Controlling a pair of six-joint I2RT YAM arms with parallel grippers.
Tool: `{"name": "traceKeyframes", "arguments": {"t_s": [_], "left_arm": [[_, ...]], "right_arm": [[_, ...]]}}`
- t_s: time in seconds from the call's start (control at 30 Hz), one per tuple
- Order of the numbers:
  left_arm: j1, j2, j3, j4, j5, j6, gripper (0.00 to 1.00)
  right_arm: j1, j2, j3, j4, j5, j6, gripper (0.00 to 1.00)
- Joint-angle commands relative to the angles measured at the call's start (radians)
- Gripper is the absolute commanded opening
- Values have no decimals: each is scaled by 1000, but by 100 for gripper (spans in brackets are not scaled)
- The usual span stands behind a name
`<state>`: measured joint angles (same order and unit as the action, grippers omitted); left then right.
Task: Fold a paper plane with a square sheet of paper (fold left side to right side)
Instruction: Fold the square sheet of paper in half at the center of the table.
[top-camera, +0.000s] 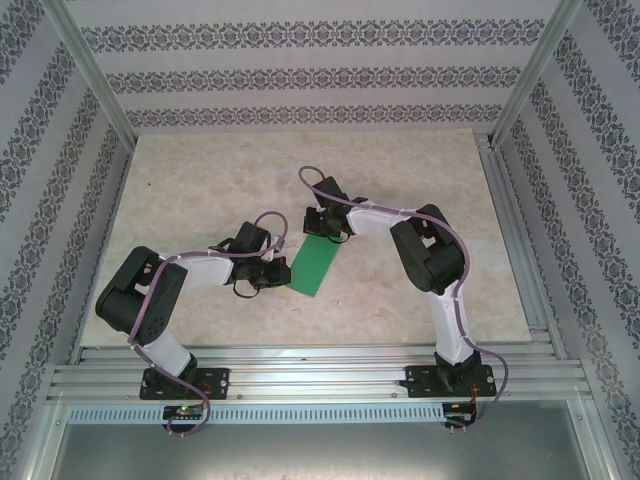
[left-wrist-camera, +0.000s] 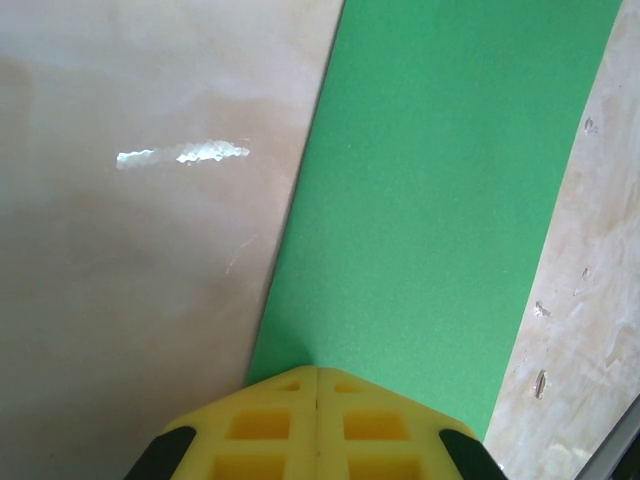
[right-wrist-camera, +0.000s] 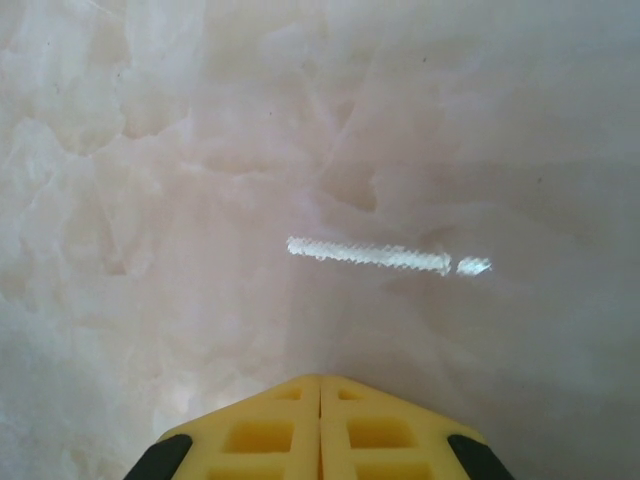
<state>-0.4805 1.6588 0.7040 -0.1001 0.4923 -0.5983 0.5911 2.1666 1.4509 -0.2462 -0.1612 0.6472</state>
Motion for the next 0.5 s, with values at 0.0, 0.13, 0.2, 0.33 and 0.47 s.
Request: {"name": "traceKeyframes", "arguments": {"t_s": [0.0,0.13,0.2,0.33,0.47], "left_arm": [[-7,36,-51,-98,-124,28,0],[-7,29,-54,-99,-125,28,0],[-6,25,-54,-100,-125,28,0],[-7,19,-54,-96,-116,22,0],[-6,-29,-44,-79,-74,0,3]], "right_arm": [[-41,48,37,-54,110,-46,7],[-56,46,52,-62,127,-61,7],[-64,45,62,-70,132,-66,8],[-86,10,62,-58,111,-82,9],[-97,-135,9,-72,128,-131,21]]}}
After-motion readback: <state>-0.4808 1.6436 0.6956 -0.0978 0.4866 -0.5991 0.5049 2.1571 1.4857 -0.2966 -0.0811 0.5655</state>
